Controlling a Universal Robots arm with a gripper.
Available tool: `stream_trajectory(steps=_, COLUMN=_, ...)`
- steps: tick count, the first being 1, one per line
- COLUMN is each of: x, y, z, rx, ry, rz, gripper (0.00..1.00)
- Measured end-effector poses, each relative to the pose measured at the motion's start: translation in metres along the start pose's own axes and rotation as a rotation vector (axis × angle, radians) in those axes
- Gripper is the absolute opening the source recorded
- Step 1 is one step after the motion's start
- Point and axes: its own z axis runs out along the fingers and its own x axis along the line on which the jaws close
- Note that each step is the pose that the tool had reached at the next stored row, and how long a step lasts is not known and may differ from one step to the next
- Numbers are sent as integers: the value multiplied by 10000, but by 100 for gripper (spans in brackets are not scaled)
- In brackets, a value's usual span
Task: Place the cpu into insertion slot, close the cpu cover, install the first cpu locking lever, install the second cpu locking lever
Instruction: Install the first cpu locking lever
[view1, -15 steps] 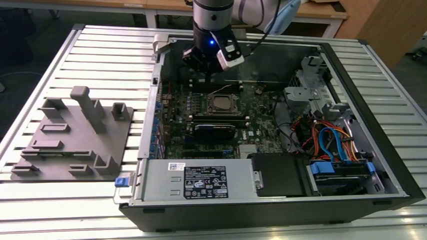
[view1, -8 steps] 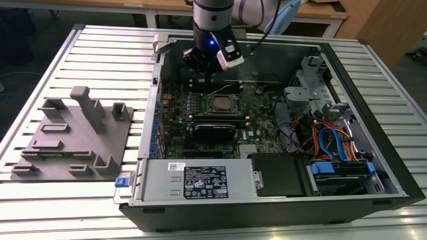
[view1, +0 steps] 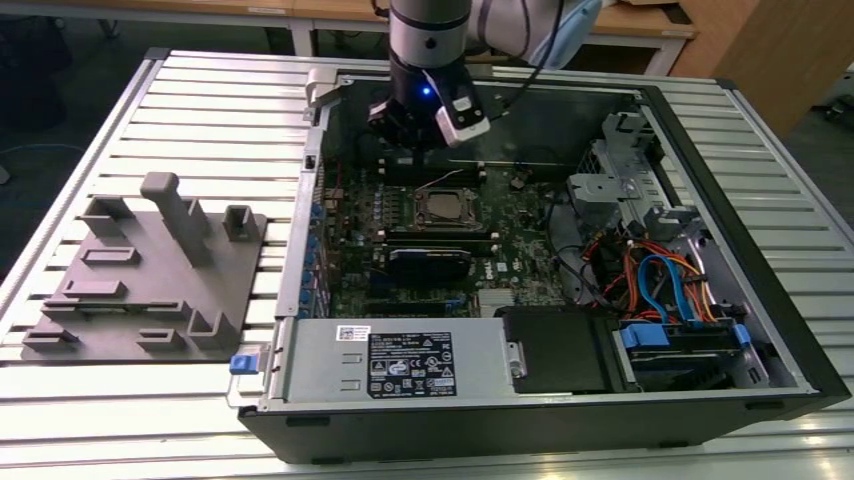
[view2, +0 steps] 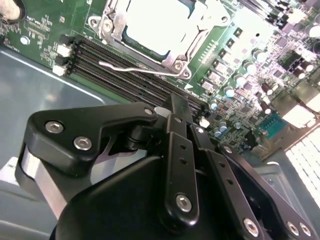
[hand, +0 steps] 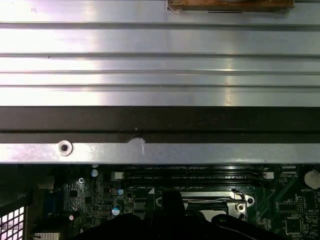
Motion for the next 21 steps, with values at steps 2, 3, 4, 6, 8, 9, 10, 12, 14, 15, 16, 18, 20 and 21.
stream_trajectory(steps=2, x=-14, y=-9, z=7, rx=1, ry=-4, rz=34, gripper=10)
stream_trajectory(steps=3, x=-23, y=-13, z=14, rx=-2, ry=-7, rz=49, gripper=10)
stream_trajectory(steps=4, x=-34, y=-16, z=21, rx=-1, ry=-9, rz=63, gripper=10)
stream_trajectory(steps=6, x=-59, y=-19, z=38, rx=0, ry=-11, rz=84, gripper=10)
stream_trajectory(steps=8, x=-75, y=-21, z=56, rx=0, ry=-11, rz=84, gripper=10)
stream_trajectory(steps=9, x=-83, y=-21, z=64, rx=0, ry=-10, rz=84, gripper=10)
stream_trajectory(steps=10, x=-88, y=-22, z=71, rx=0, ry=-10, rz=84, gripper=10)
stream_trajectory(steps=12, x=-89, y=-23, z=73, rx=3, ry=-9, rz=86, gripper=10)
stream_trajectory(steps=14, x=-91, y=-23, z=78, rx=0, ry=-11, rz=84, gripper=10)
stream_trajectory(steps=15, x=-91, y=-23, z=78, rx=1, ry=-10, rz=84, gripper=10)
stream_trajectory(steps=16, x=-91, y=-23, z=78, rx=0, ry=-10, rz=84, gripper=10)
stream_trajectory(steps=18, x=-91, y=-23, z=78, rx=1, ry=-10, rz=84, gripper=10)
stream_trajectory(steps=20, x=-91, y=-23, z=78, rx=1, ry=-10, rz=84, gripper=10)
stream_trajectory(steps=21, x=-92, y=-23, z=79, rx=1, ry=-10, rz=84, gripper=10)
